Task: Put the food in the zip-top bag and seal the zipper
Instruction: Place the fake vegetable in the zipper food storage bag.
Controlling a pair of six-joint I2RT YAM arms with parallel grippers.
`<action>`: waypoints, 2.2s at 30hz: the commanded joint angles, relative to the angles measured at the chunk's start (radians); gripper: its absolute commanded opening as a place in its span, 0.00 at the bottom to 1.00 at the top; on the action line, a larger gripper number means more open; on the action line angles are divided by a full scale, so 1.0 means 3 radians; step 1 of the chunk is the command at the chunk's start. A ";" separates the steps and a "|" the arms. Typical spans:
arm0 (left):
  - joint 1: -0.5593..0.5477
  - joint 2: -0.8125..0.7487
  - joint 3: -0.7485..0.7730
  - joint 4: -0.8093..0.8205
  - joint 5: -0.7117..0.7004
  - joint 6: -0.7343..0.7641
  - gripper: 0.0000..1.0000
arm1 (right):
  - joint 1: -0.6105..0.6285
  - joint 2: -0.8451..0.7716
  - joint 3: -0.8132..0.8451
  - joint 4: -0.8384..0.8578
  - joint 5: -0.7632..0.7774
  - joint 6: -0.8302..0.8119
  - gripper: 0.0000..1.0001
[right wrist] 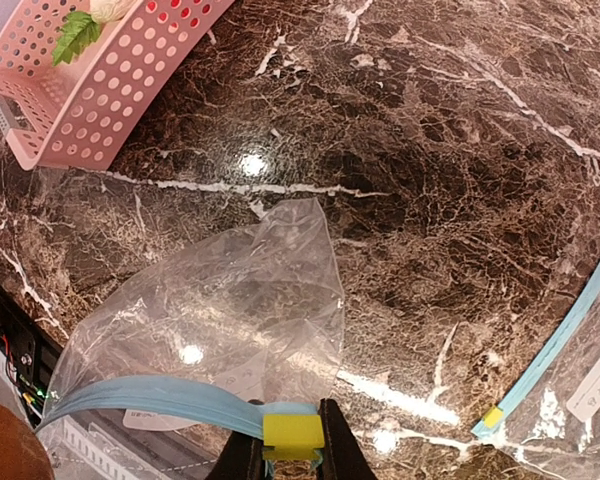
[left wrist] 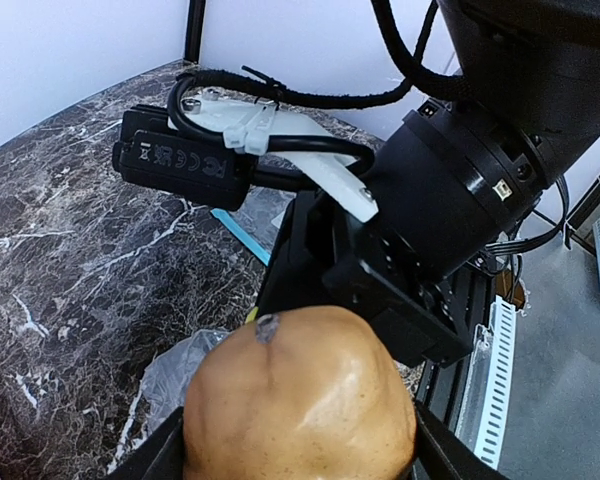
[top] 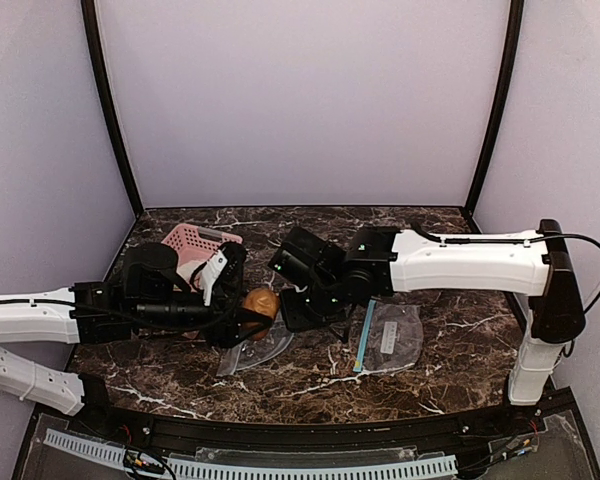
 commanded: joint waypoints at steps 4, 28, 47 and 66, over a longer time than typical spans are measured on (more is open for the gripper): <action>-0.0036 0.0049 -0.0078 -0.0059 0.0061 -0.0023 0.46 | 0.0007 0.0064 0.0126 0.0080 -0.0048 -0.0045 0.00; -0.0286 0.0220 0.0040 -0.0044 -0.0034 -0.0162 0.45 | -0.0084 0.0185 0.0140 0.0010 -0.0099 -0.0031 0.00; -0.0284 0.0492 0.0152 -0.0486 -0.0596 -0.0102 0.59 | -0.0084 0.0146 0.0134 0.0015 -0.0115 -0.0043 0.00; -0.0285 0.0443 0.0206 -0.0555 -0.0626 -0.0162 0.80 | -0.0084 0.0153 0.0121 0.0016 -0.0120 -0.0044 0.00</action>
